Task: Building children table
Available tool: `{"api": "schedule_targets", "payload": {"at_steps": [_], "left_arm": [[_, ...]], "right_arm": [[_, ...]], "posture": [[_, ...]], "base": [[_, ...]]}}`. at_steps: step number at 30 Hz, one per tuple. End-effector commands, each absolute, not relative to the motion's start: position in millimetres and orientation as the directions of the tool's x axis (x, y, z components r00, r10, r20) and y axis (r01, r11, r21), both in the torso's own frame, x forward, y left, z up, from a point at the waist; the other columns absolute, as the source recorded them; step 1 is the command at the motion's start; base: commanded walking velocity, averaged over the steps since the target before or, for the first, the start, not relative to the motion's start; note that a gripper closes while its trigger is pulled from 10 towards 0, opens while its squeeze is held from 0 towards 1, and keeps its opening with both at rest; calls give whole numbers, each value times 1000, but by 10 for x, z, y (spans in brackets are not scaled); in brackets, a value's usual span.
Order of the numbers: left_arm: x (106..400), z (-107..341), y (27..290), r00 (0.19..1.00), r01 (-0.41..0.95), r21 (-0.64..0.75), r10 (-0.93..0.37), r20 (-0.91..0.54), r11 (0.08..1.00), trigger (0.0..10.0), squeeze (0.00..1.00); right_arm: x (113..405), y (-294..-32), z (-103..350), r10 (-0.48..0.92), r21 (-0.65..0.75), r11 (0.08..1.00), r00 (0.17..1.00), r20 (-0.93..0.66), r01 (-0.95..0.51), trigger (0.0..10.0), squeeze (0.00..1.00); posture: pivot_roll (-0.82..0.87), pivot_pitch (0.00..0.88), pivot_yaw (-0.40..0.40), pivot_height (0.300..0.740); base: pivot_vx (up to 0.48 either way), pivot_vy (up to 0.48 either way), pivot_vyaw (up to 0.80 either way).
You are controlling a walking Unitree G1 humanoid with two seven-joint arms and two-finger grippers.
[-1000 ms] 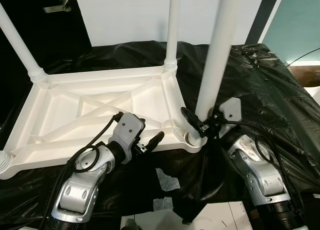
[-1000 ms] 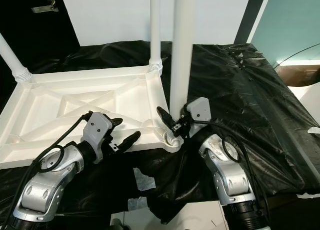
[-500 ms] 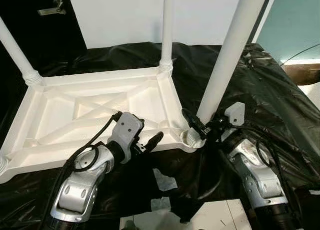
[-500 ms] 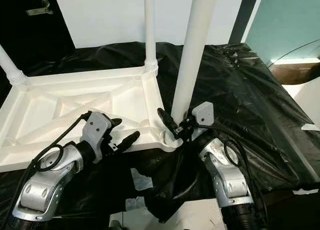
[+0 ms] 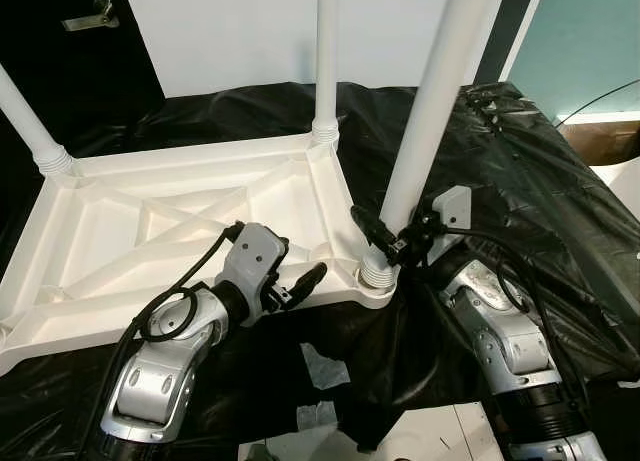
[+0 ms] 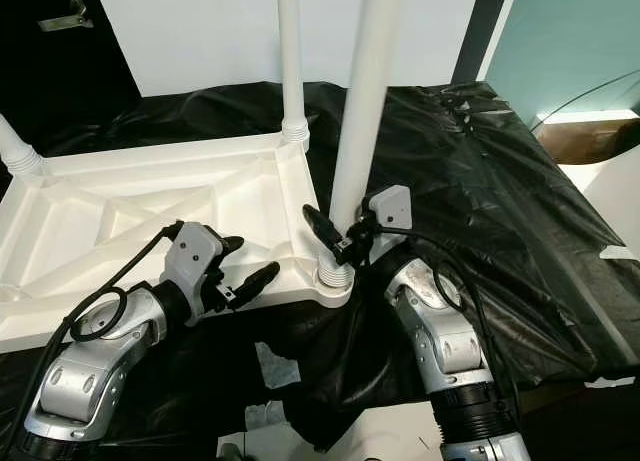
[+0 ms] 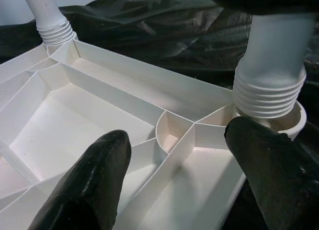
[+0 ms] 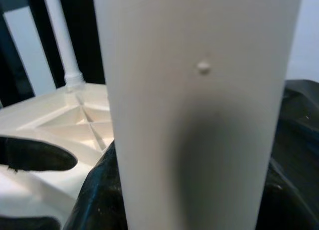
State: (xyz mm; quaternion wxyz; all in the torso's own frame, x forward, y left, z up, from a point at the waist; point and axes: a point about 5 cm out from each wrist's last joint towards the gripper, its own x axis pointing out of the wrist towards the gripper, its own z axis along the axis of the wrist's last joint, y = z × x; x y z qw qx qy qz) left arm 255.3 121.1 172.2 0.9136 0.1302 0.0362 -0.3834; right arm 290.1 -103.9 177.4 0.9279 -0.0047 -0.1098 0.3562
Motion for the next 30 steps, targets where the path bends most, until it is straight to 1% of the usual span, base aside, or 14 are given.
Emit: {"api": "schedule_targets", "payload": {"at_steps": [1,10,14,21,23,24,28,29,30], "left_arm": [[2559,1750,1238,731,682,220,-664,-159,697,10000,0],[2565,1755,1229,730,683,223,-664,-161,696,10000,0],[2564,1765,1242,729,683,223,-665,-162,695,10000,0],[2569,1769,1249,726,687,225,-668,-164,691,10000,0],[2569,1769,1249,726,687,225,-668,-164,691,10000,0],[2572,1774,1246,724,688,224,-670,-163,690,10000,0],[2572,1774,1246,724,688,224,-670,-163,690,10000,0],[2573,1775,1245,724,689,225,-670,-163,689,10000,0],[2573,1778,1249,725,688,226,-669,-164,690,10000,0]], "right_arm": [[2849,-1002,1507,693,-72,721,717,78,-690,10000,0],[2800,-995,1462,704,-97,710,708,60,-698,10000,0],[2754,-1043,1471,689,-132,724,721,77,-677,10000,0],[2754,-1119,1451,659,-112,752,747,92,-650,10000,0],[2754,-1119,1451,659,-112,752,747,92,-650,10000,0],[2761,-1120,1447,658,-82,753,745,109,-653,10000,0],[2761,-1120,1447,658,-82,753,745,109,-653,10000,0],[2760,-1114,1447,661,-61,749,740,124,-660,10000,0],[2732,-1094,1436,684,-108,729,718,130,-676,10000,0]], "posture": [[118,84,-10,740],[115,84,-10,740],[114,86,-4,740],[106,91,4,740],[106,91,4,740],[106,92,4,740],[106,92,4,740],[106,92,4,740],[112,93,5,740]], "base": [[0,0,0],[0,0,0],[0,0,0],[0,0,0],[0,0,0],[0,0,0],[0,0,0],[0,0,0],[0,0,0]]}}
